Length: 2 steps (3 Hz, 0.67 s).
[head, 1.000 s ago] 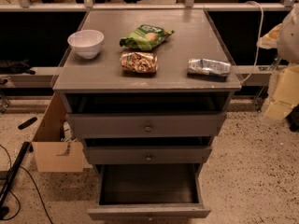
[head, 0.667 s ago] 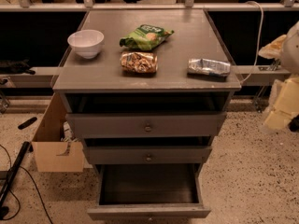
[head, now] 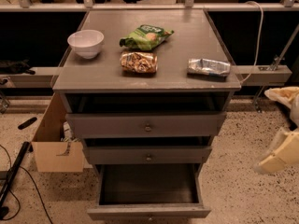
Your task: Close bottom drawer
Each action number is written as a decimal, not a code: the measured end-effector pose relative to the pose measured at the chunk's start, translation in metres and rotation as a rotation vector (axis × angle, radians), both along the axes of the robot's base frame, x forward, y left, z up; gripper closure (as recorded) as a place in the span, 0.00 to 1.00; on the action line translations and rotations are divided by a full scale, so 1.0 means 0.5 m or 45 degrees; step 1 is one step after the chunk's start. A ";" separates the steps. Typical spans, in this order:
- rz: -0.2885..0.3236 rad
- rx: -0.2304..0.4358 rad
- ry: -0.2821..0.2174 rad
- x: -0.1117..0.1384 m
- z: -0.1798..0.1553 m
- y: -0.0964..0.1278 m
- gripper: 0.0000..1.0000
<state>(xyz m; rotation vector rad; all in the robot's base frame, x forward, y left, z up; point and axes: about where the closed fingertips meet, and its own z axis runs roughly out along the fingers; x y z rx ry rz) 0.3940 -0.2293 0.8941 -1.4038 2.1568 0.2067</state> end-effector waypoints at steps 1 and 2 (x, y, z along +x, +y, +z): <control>-0.034 0.189 -0.064 -0.012 -0.072 -0.001 0.00; 0.013 0.316 -0.094 -0.007 -0.158 -0.001 0.00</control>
Offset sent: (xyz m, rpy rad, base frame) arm -0.0019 -0.0069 -0.1191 0.3380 -0.0813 0.0220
